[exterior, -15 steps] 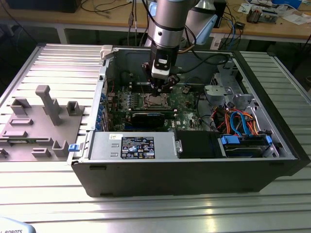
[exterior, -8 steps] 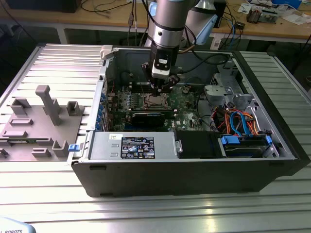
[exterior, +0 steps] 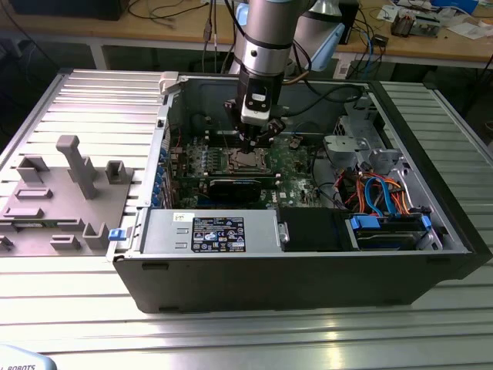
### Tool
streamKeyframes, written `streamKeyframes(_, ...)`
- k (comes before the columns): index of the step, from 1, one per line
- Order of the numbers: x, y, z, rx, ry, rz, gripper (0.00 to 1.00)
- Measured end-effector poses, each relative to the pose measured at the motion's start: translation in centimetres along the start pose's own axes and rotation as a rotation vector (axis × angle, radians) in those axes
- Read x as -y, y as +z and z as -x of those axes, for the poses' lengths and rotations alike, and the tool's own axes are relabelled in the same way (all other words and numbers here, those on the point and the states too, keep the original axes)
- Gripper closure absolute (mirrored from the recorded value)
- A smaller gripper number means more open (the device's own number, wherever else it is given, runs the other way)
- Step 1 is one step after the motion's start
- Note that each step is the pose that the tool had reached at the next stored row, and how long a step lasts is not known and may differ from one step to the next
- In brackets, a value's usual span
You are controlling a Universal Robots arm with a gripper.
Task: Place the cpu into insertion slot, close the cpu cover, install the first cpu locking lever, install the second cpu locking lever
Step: 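Install the first cpu locking lever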
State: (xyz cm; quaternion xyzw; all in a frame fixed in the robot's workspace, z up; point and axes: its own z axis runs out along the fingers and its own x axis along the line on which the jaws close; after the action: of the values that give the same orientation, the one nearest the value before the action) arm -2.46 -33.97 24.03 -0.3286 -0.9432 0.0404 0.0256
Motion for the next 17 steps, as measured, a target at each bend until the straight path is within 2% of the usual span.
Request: streamKeyframes(17, 0.0, 0.0, 0.0, 0.0017, -0.019, -0.0004, 0.89)
